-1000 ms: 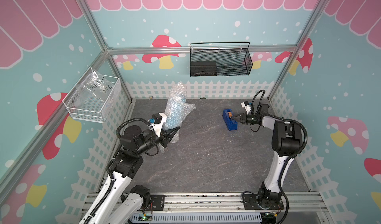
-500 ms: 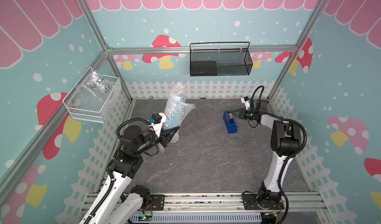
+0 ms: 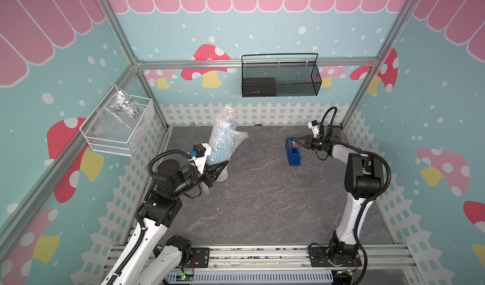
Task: Wrap wine bottles in bubble wrap
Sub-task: Tear off the tape using the Tape Cutter.
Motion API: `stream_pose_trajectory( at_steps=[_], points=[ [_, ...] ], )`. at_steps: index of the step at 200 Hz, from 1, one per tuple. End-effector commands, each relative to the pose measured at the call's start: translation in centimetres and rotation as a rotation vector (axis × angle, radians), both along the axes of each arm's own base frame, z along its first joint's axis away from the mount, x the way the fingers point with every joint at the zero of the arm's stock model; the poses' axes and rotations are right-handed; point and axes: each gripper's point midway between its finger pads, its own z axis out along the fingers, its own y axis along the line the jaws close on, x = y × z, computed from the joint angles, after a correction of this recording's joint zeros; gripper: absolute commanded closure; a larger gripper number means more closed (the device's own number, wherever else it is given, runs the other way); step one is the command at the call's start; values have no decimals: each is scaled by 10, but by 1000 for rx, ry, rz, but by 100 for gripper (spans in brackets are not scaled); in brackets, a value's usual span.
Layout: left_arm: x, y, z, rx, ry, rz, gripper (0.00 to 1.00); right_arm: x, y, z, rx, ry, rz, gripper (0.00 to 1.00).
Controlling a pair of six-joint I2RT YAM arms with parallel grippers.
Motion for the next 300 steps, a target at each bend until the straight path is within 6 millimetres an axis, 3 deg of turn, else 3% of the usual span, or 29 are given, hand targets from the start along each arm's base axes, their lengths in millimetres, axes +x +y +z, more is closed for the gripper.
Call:
stream_pose_trajectory(
  at_steps=[1,21,44,59,98,115,127,154,169,187,228,258,278,300],
  points=[
    [-11,2,39,-35,-165,-16,100,2,3,17,-2,-72,22,100],
    [-11,2,40,-34,-169,-16,100,5,3,47,-16,-123,25,100],
    [-11,3,40,-31,-170,-13,100,9,-1,56,-50,-144,-8,100],
    [-10,1,40,-36,-163,-22,100,3,-1,43,-56,-117,-1,100],
    [-8,1,36,-36,-152,-15,100,-21,1,-12,-77,-8,16,100],
    [-6,1,36,-34,-146,-17,100,-19,0,-21,-75,10,16,100],
    [-7,1,36,-34,-147,-20,100,-12,-2,-12,-70,-4,10,100],
    [-9,3,38,-43,-153,-15,100,2,-2,37,-70,-101,-7,100],
    [-10,3,38,-48,-155,-14,100,2,-3,56,-78,-135,-14,100],
    [-10,2,38,-50,-152,-18,100,-1,-3,51,-87,-122,-4,100],
    [-9,2,37,-44,-150,-17,100,-20,-2,7,-102,-37,9,100],
    [-8,1,36,-42,-146,-20,100,-20,-4,-1,-112,-23,0,100],
    [-8,1,36,-41,-145,-21,100,-8,-4,7,-102,-28,11,100],
    [-9,2,36,-43,-147,-16,100,3,-6,45,-109,-103,-4,100]
  ],
)
